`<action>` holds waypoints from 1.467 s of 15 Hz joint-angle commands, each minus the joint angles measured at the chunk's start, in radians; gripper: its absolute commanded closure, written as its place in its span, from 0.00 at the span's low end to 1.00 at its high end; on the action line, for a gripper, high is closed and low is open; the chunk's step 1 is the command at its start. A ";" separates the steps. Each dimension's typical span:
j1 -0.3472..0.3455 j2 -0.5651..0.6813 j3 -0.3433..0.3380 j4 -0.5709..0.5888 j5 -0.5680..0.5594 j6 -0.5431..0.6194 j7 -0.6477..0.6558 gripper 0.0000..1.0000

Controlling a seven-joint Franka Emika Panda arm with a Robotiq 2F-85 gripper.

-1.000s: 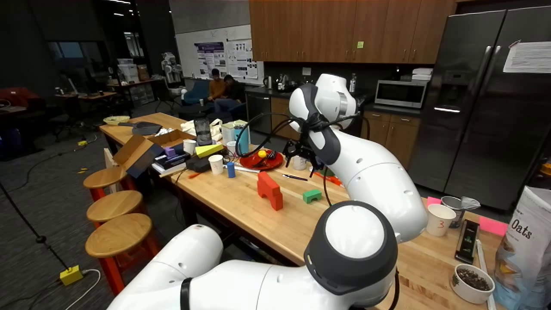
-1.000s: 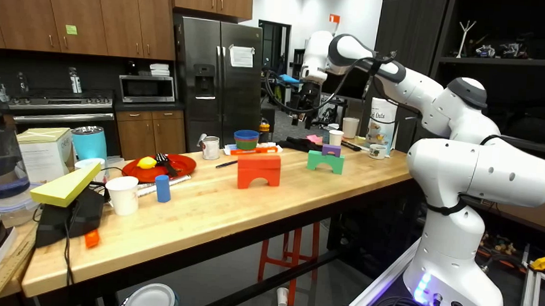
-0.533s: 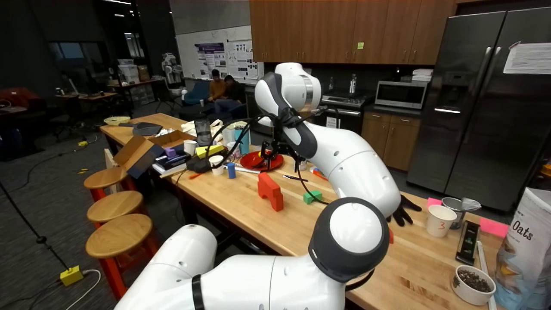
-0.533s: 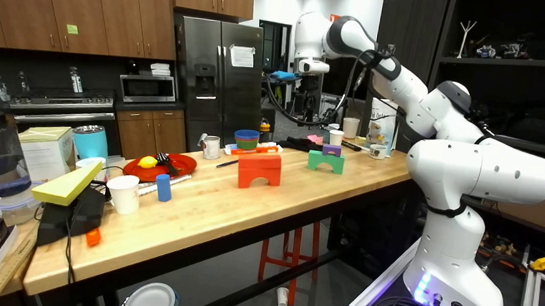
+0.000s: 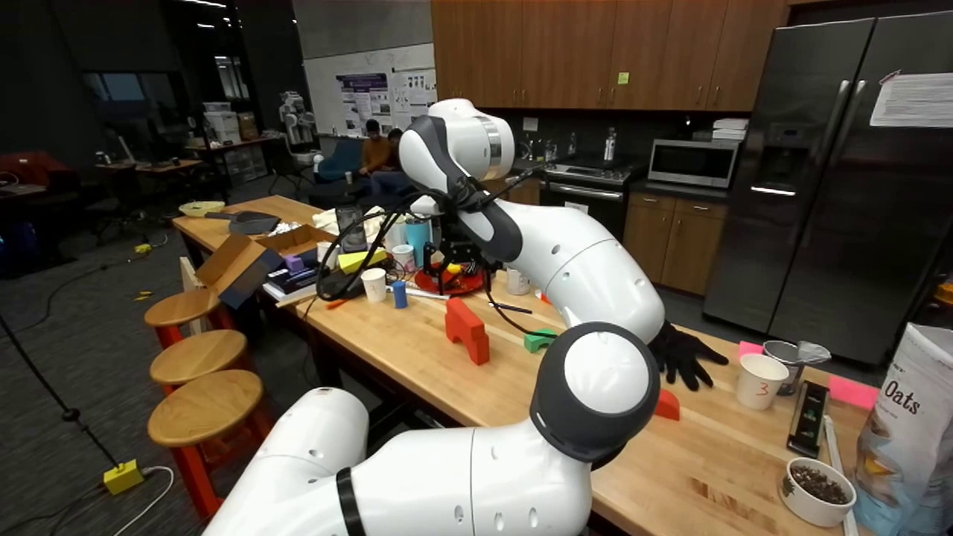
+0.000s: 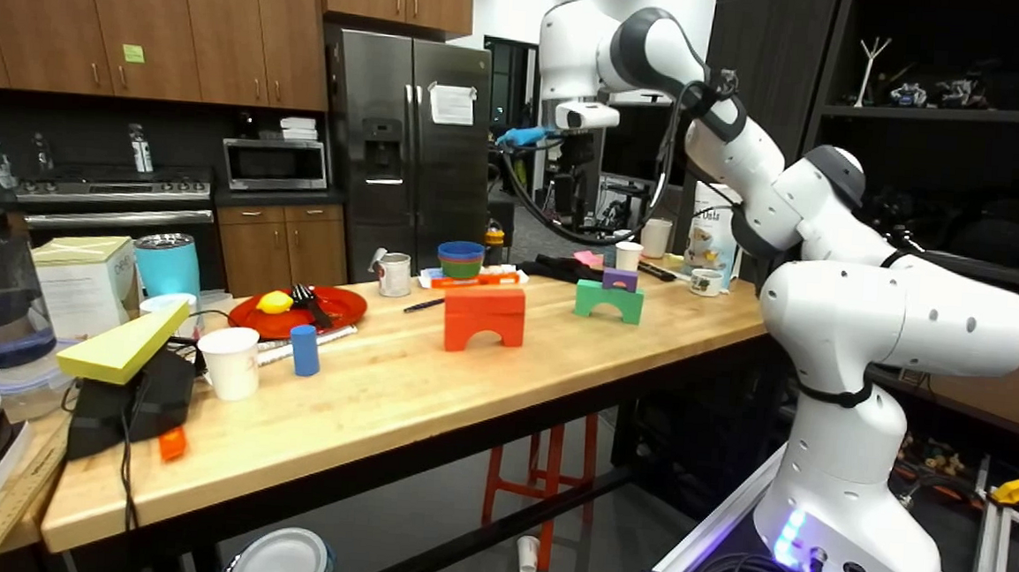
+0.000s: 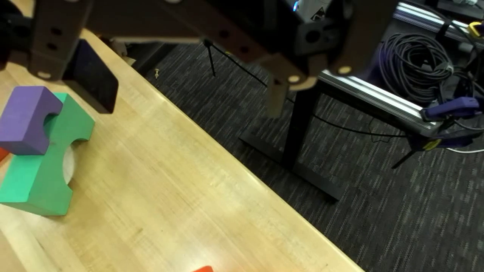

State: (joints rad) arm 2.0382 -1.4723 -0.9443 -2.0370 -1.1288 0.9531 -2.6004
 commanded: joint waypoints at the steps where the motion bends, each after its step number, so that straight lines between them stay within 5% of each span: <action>1: -0.003 0.000 0.000 0.000 0.000 0.000 0.000 0.00; 7: -0.013 0.000 0.020 -0.032 0.004 -0.052 0.000 0.00; 16: -0.131 0.000 0.069 -0.271 0.096 -0.208 0.004 0.00; 22: -0.079 0.007 0.046 -0.421 -0.069 -0.124 0.000 0.00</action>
State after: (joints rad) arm 1.9308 -1.4716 -0.8953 -2.3863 -1.1052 0.7824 -2.6004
